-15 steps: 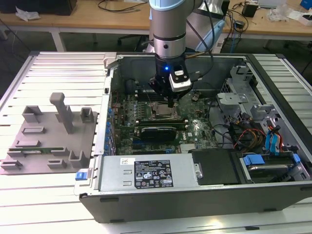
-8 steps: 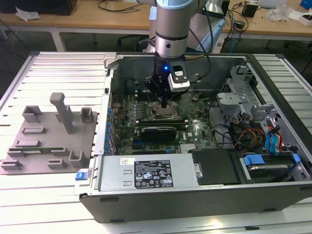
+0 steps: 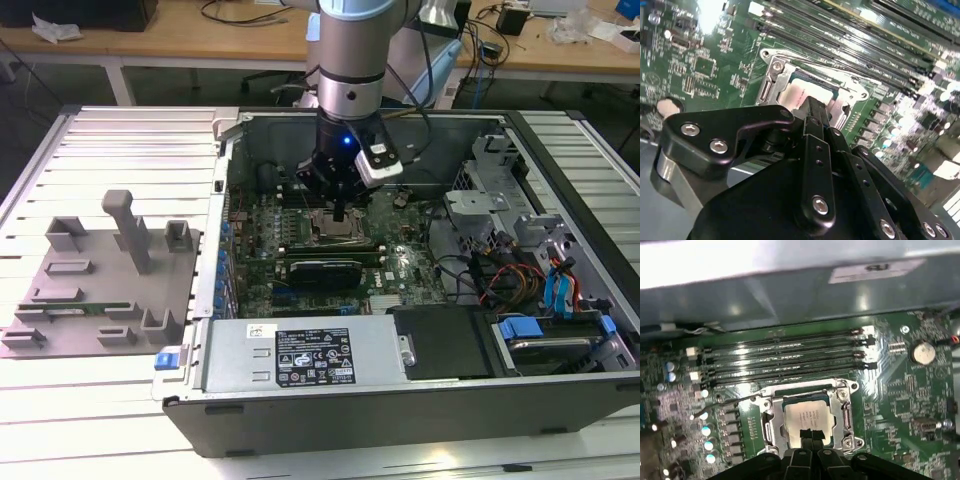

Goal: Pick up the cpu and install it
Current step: 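Close the cpu cover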

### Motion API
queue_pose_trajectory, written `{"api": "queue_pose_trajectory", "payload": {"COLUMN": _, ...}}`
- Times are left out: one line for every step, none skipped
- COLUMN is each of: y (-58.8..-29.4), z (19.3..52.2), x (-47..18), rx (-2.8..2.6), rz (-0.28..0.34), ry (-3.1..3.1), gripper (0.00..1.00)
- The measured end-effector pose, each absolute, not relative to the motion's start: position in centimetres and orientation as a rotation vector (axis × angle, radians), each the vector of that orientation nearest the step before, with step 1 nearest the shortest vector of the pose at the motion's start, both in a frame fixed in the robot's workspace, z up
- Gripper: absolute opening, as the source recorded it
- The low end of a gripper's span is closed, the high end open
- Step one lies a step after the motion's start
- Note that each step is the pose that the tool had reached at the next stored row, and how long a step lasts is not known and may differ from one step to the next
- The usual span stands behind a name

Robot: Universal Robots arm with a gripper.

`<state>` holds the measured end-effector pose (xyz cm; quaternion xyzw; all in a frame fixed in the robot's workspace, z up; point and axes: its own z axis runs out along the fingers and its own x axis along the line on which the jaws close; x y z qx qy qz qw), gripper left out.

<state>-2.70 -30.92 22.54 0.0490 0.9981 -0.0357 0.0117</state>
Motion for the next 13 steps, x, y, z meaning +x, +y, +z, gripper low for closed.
{"api": "queue_pose_trajectory", "payload": {"y": -30.9, "z": 22.5, "x": -2.7, "rx": 0.087, "rz": -0.111, "ry": 3.114, "gripper": 0.11}}
{"api": "queue_pose_trajectory", "payload": {"y": -30.9, "z": 22.5, "x": -2.7, "rx": 0.017, "rz": -0.109, "ry": 3.113, "gripper": 0.11}}
{"api": "queue_pose_trajectory", "payload": {"y": -30.9, "z": 22.5, "x": -2.7, "rx": -0.016, "rz": -0.109, "ry": 3.112, "gripper": 0.11}}
{"api": "queue_pose_trajectory", "payload": {"y": -30.9, "z": 22.5, "x": -2.7, "rx": -0.04, "rz": -0.109, "ry": 3.112, "gripper": 0.11}}
{"api": "queue_pose_trajectory", "payload": {"y": -31.0, "z": 22.5, "x": -2.7, "rx": -0.057, "rz": -0.101, "ry": 3.111, "gripper": 0.11}}
{"api": "queue_pose_trajectory", "payload": {"y": -31.1, "z": 22.4, "x": -2.7, "rx": -0.06, "rz": -0.078, "ry": 3.111, "gripper": 0.11}}
{"api": "queue_pose_trajectory", "payload": {"y": -31.2, "z": 22.4, "x": -2.7, "rx": -0.06, "rz": -0.057, "ry": 3.112, "gripper": 0.11}}
{"api": "queue_pose_trajectory", "payload": {"y": -31.4, "z": 22.4, "x": -2.7, "rx": -0.06, "rz": -0.027, "ry": 3.112, "gripper": 0.11}}
{"api": "queue_pose_trajectory", "payload": {"y": -31.5, "z": 22.4, "x": -2.7, "rx": -0.061, "rz": -0.009, "ry": 3.112, "gripper": 0.11}}
{"api": "queue_pose_trajectory", "payload": {"y": -31.6, "z": 22.3, "x": -2.7, "rx": -0.062, "rz": 0.015, "ry": 3.111, "gripper": 0.11}}
{"api": "queue_pose_trajectory", "payload": {"y": -31.7, "z": 22.3, "x": -2.7, "rx": -0.062, "rz": 0.017, "ry": 3.111, "gripper": 0.11}}
{"api": "queue_pose_trajectory", "payload": {"y": -31.8, "z": 22.3, "x": -2.8, "rx": -0.062, "rz": 0.017, "ry": 3.111, "gripper": 0.11}}
{"api": "queue_pose_trajectory", "payload": {"y": -32.0, "z": 22.2, "x": -2.9, "rx": -0.063, "rz": 0.017, "ry": 3.111, "gripper": 0.11}}
